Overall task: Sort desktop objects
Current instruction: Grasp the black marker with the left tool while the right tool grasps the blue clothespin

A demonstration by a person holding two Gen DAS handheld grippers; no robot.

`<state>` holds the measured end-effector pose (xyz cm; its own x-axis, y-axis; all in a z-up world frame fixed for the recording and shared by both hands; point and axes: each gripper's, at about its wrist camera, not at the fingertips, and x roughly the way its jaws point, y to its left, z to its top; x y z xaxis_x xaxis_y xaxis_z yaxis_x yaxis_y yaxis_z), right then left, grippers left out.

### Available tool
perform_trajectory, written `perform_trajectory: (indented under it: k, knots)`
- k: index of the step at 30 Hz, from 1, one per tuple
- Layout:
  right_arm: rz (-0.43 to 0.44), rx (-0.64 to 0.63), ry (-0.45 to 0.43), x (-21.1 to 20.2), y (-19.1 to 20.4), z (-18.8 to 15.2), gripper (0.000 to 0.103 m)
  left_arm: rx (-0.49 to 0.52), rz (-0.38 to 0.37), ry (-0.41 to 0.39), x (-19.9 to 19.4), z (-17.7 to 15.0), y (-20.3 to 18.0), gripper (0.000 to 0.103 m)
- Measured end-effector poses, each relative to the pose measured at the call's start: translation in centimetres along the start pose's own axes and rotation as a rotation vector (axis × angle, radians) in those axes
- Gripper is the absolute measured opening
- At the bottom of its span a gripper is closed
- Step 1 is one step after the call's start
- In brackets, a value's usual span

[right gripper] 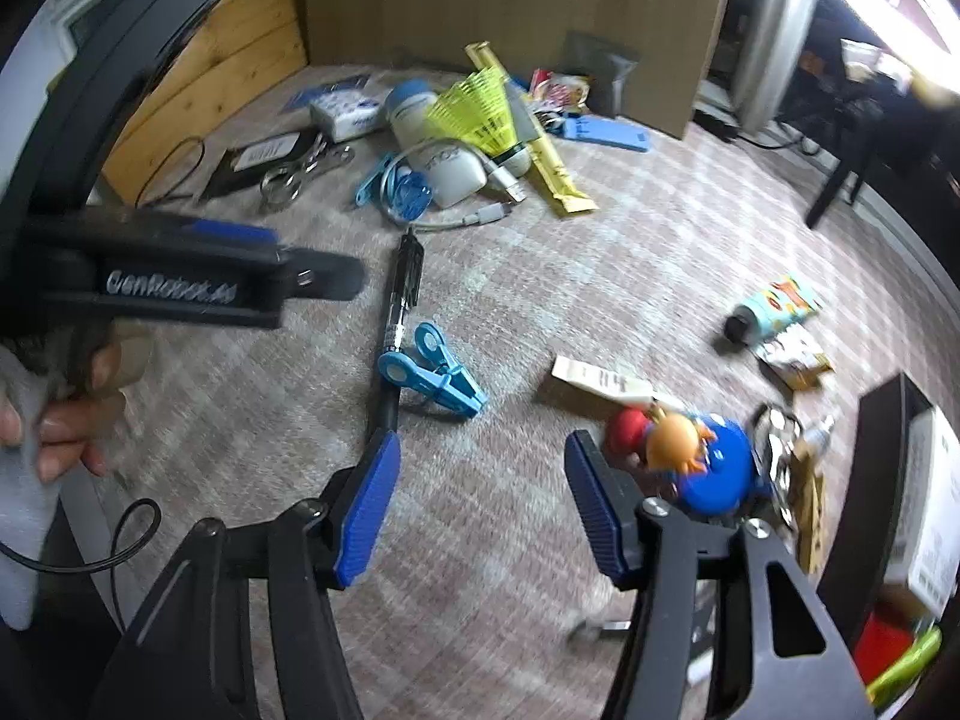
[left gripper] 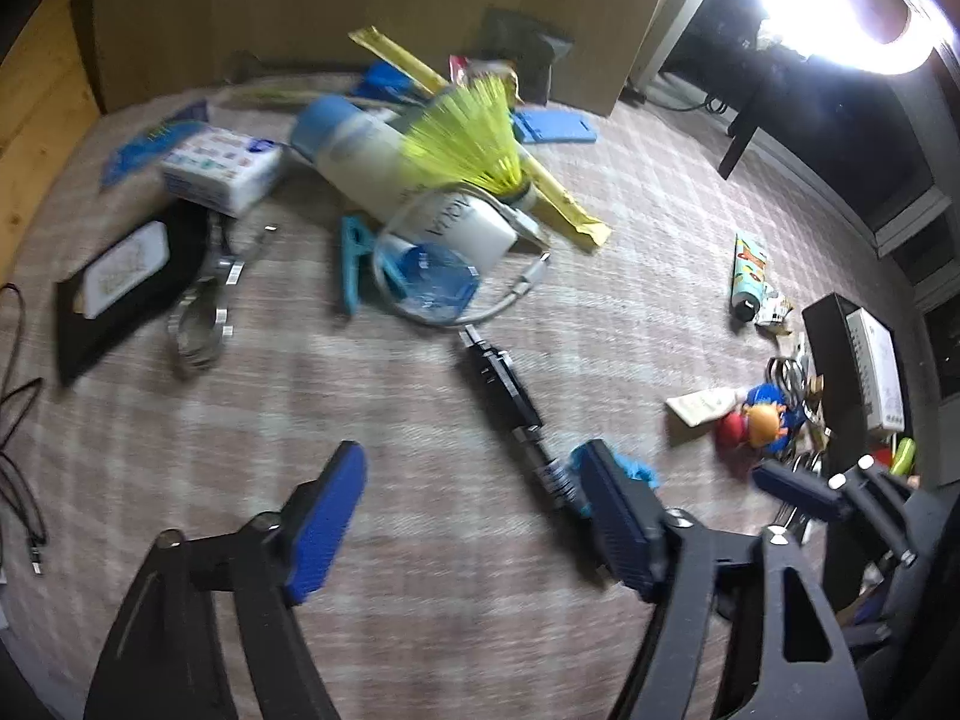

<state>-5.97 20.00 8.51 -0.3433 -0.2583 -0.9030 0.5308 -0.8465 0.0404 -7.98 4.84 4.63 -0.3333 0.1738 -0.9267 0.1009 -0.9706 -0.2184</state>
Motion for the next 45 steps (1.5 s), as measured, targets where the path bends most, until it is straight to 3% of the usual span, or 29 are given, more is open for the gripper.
perform_trajectory:
  k: [3, 8, 11, 14, 18, 22, 26, 31, 33, 39, 45]
  knots:
    - [0.034, -0.028, 0.016, 1.0, 0.0, 0.6, 0.046, -0.036, 0.012, 0.039, 1.4, 0.7, -0.4, 0.055]
    - [0.076, -0.047, 0.026, 2.1, -0.6, 1.3, 0.046, -0.023, 0.04, 0.068, 2.6, 0.7, -1.6, 0.053]
    - [0.094, -0.062, 0.028, 2.7, -0.5, 1.5, 0.046, -0.025, 0.054, 0.089, 3.3, 0.5, -2.0, 0.04]
    - [0.118, -0.071, 0.037, 3.4, -0.5, 1.7, 0.046, -0.013, 0.087, 0.077, 3.4, 0.5, -2.4, 0.039]
    - [0.128, -0.083, 0.045, 4.4, -0.1, 1.9, 0.046, 0.015, 0.13, 0.066, 3.6, 0.4, -2.8, 0.026]
    - [0.138, -0.089, 0.039, 4.9, 0.4, 2.3, 0.046, 0.008, 0.128, 0.059, 3.3, 0.1, -2.4, 0.021]
    - [0.143, -0.085, 0.03, 5.6, 0.4, 3.2, 0.041, 0.01, 0.134, 0.057, 3.1, -0.2, -2.3, 0.019]
    - [0.08, -0.111, 0.01, 5.5, 1.4, 2.8, 0.036, 0.026, 0.138, 0.044, 2.9, -0.7, -2.3, 0.016]
    - [0.033, -0.107, -0.004, 5.4, 1.6, 2.5, 0.025, 0.024, 0.134, 0.04, 2.7, -1.0, -2.2, 0.015]
    - [0.062, 0.003, -0.019, 4.4, 0.8, 1.5, 0.025, 0.003, 0.131, 0.024, 2.0, -1.9, -1.5, 0.013]
    - [0.059, 0.094, -0.094, 1.1, 0.4, 0.4, 0.025, -0.025, 0.087, -0.016, -0.4, -2.9, -1.3, 0.013]
